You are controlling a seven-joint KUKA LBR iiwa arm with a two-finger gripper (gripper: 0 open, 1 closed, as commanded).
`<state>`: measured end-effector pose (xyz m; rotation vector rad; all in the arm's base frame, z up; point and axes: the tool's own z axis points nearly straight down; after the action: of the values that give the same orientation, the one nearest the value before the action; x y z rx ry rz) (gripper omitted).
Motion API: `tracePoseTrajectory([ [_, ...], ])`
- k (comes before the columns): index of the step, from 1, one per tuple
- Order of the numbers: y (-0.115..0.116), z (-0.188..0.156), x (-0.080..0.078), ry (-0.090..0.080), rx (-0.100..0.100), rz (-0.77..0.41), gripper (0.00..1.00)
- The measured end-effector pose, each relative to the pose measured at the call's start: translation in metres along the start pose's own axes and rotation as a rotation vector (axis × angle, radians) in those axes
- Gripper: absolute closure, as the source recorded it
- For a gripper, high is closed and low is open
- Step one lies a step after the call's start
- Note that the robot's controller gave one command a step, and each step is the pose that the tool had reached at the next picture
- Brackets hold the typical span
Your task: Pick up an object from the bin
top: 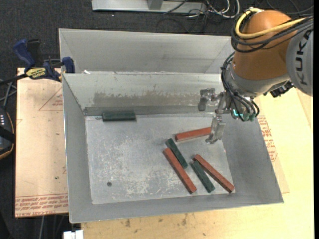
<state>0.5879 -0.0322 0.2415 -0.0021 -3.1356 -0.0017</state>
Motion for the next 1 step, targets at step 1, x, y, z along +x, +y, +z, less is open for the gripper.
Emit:
tracePoseTrajectory([
  [1, 0.0001, -0.0046, -0.0013, -0.008, 0.000, -0.001, 0.00],
])
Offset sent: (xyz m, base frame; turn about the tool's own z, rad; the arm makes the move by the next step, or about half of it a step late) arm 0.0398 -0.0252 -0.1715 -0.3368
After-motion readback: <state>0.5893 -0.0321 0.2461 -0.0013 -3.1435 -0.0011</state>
